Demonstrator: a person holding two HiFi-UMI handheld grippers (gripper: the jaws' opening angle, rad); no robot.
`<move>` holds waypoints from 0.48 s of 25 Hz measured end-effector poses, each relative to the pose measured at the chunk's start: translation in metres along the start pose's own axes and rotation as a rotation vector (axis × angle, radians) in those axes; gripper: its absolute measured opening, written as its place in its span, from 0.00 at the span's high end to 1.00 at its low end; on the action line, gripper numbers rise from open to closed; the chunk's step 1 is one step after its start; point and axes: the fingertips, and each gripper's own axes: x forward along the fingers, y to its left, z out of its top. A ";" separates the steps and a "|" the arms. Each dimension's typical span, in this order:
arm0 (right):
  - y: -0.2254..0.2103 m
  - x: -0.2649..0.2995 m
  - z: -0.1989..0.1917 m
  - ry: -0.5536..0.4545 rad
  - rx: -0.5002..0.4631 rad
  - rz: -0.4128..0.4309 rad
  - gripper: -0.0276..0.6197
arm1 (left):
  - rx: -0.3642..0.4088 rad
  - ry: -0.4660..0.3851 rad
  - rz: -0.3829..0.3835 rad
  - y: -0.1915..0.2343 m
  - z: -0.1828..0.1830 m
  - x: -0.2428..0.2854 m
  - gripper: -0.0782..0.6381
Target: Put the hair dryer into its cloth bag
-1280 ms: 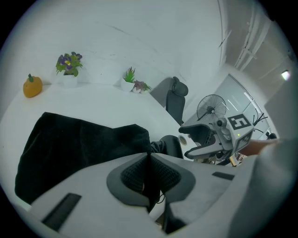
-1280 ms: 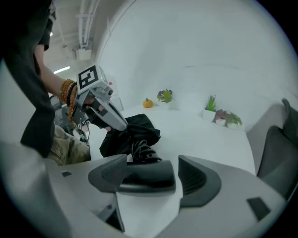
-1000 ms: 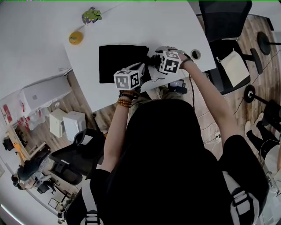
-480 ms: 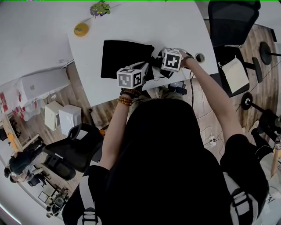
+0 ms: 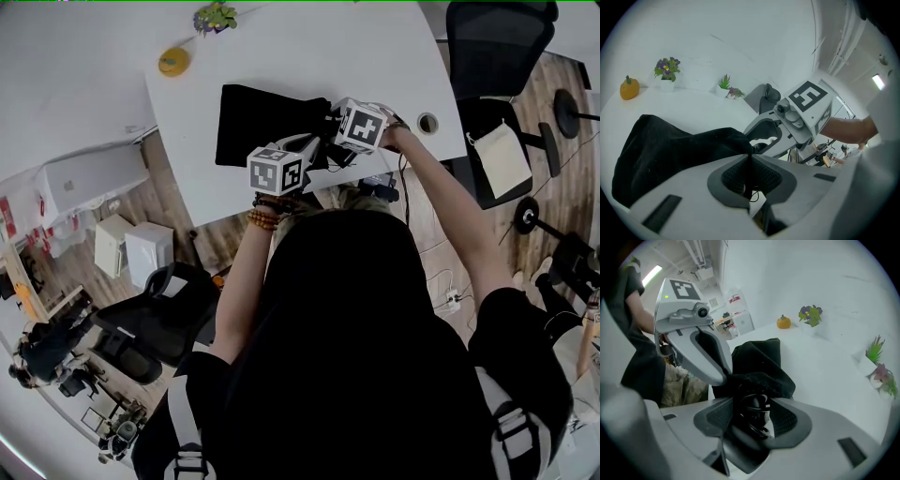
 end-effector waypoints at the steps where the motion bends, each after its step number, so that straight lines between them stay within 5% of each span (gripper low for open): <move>1: -0.002 0.000 0.005 -0.016 0.024 0.003 0.56 | -0.003 -0.004 -0.012 -0.002 0.001 -0.001 0.84; 12: -0.024 0.031 0.028 -0.133 0.345 0.021 0.56 | -0.096 -0.049 -0.072 -0.004 0.005 -0.012 0.84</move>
